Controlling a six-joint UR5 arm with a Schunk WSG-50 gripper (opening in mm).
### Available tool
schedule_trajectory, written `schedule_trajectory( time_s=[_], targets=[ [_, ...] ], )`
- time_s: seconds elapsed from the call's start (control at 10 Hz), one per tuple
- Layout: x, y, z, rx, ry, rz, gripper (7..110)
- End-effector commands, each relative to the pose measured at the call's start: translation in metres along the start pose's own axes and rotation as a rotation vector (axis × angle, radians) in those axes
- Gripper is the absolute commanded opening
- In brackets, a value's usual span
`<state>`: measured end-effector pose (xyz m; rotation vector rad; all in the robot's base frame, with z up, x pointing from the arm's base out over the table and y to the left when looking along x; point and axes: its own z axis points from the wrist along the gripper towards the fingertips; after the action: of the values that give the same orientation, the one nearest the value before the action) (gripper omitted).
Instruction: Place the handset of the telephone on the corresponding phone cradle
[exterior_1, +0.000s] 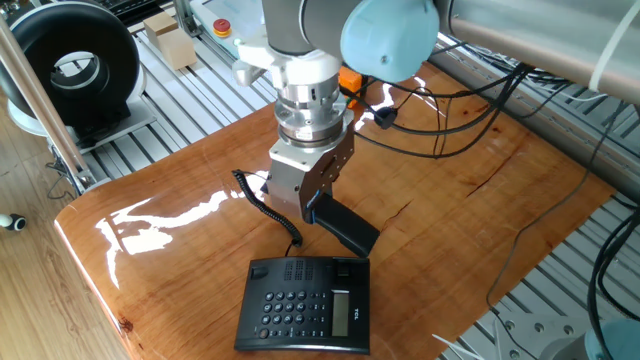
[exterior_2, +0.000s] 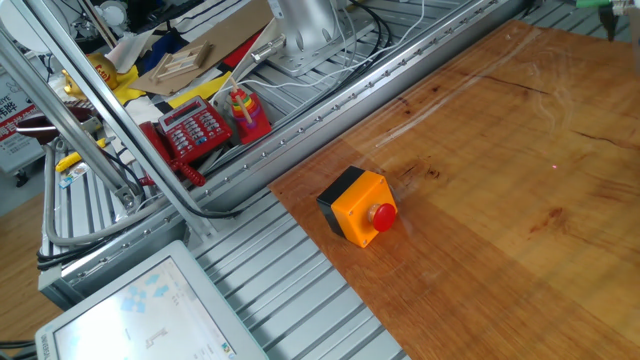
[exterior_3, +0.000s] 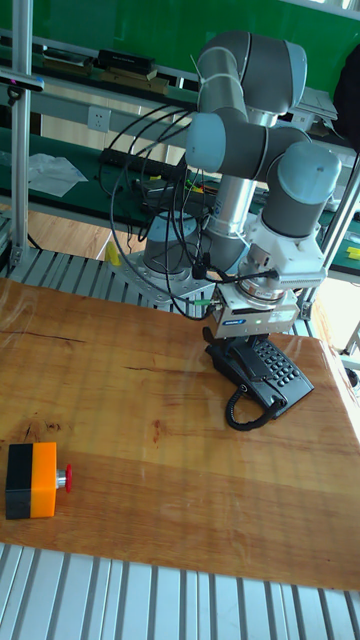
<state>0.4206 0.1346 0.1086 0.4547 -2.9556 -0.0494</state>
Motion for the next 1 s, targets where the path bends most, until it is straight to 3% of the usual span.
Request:
schedule_trajectory(
  time_s=[0.0, 0.2, 0.3, 0.4, 0.6, 0.9],
  targets=[
    [0.008, 0.005, -0.012, -0.008, -0.01, 0.027, 7],
    [0.006, 0.005, -0.011, -0.003, -0.016, 0.04, 7],
    [-0.004, -0.005, -0.008, 0.028, -0.044, 0.061, 7],
    [-0.026, -0.009, -0.001, 0.036, -0.102, 0.092, 7],
    [-0.049, 0.005, 0.015, 0.01, -0.15, 0.119, 7],
    [-0.045, 0.029, 0.033, 0.028, -0.15, 0.157, 7]
  ],
)
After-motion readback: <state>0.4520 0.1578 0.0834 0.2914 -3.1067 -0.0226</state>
